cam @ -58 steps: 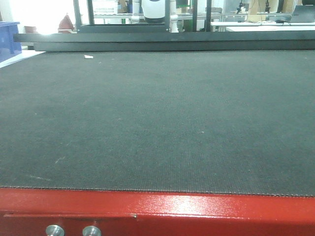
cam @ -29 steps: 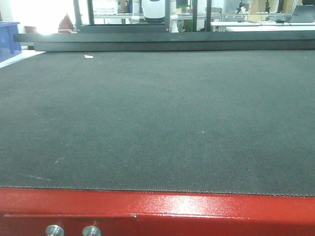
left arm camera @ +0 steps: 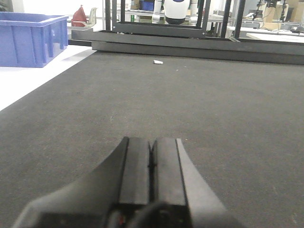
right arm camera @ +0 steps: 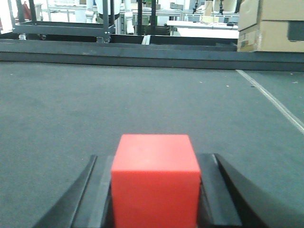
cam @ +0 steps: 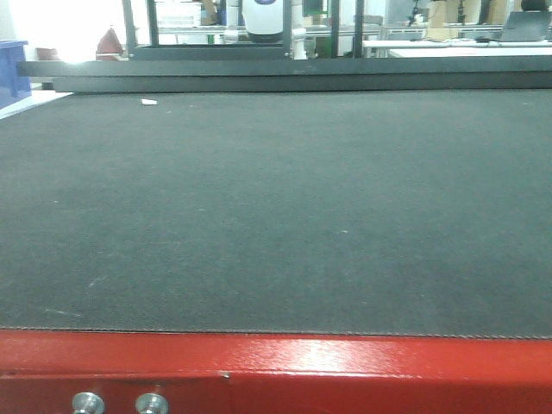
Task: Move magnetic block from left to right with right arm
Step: 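Drive the base away from the table holding the cube in the right gripper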
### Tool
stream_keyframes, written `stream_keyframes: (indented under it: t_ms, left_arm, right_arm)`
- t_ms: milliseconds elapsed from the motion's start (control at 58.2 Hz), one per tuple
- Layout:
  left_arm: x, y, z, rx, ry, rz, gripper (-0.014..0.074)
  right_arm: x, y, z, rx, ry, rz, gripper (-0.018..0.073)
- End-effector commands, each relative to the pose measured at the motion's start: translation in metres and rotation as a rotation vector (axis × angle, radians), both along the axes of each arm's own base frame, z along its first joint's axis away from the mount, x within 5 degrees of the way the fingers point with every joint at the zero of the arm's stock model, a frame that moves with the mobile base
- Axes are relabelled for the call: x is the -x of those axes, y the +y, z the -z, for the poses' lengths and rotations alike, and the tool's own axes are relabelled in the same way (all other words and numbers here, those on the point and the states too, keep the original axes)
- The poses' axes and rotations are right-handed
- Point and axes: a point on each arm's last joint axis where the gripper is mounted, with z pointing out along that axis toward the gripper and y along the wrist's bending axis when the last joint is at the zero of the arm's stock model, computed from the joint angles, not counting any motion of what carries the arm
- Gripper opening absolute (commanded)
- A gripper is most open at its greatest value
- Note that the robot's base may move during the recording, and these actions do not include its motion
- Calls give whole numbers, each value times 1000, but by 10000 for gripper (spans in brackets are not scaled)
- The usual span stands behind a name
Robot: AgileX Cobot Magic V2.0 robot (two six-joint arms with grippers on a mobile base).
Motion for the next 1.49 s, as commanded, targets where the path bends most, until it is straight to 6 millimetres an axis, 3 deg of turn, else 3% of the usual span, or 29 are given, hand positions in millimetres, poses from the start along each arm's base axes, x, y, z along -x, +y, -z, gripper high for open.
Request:
stream_keyframes:
  t_ms: [0, 1476]
  left_arm:
    - [1, 0, -5, 15, -83, 4, -126]
    - [1, 0, -5, 15, -83, 4, -126]
  right_arm:
    - [2, -1, -17, 13, -101, 12, 245]
    - [2, -1, -17, 13, -101, 12, 245]
